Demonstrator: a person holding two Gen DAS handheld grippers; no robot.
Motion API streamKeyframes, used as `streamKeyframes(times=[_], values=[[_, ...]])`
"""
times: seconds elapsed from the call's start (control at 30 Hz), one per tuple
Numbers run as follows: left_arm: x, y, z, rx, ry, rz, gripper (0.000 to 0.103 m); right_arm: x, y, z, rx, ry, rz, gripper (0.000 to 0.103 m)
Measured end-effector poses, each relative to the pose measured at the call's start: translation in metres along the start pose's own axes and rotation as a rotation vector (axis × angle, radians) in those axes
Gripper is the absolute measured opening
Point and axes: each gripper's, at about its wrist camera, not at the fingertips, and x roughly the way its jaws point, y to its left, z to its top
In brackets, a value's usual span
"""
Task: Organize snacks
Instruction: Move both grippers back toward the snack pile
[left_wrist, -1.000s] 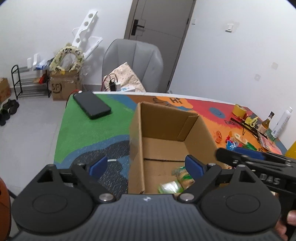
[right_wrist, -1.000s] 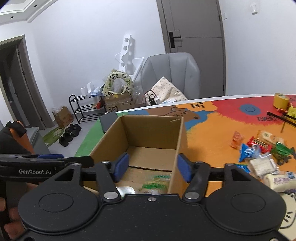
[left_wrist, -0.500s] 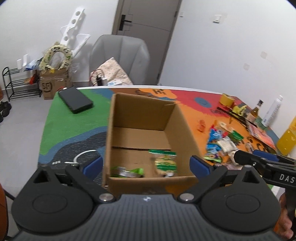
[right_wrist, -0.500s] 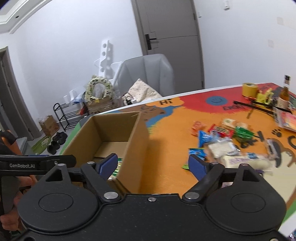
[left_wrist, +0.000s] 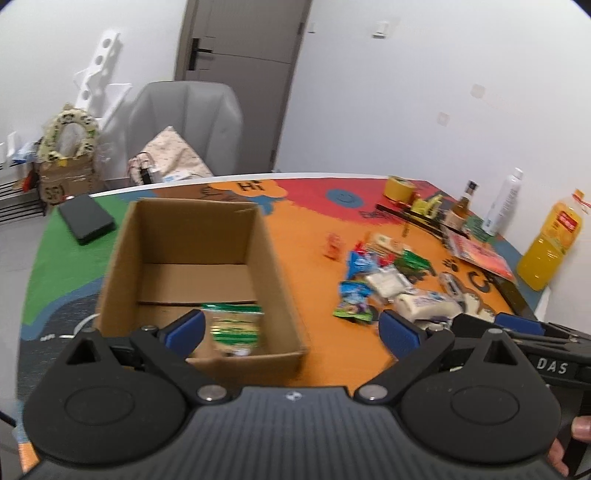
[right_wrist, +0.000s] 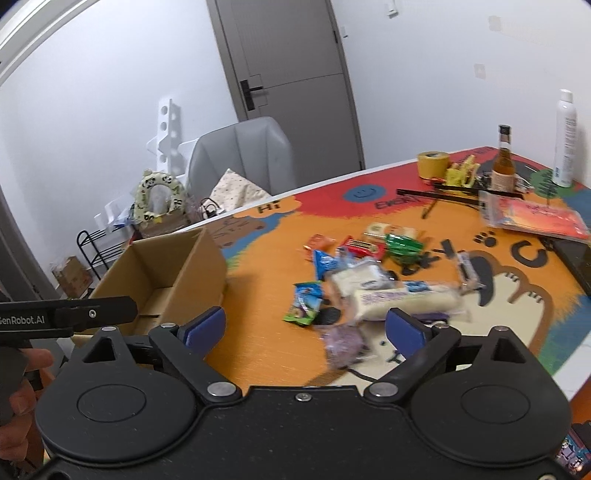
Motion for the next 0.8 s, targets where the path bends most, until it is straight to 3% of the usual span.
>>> streamKeyframes(times=[0.43,0.8], values=[[0.025,-0.057,-0.003,0.062,0.03,-0.092,0.1,-0.014,-0.052,-0.006,0.055,-0.025,-0.062,0.101],[0.057,-0.085,-0.004,0.08,0.053,-0.133,0.099,-0.001,-0.086,-0.009,0.111,-0.011,-0.099,0.103]])
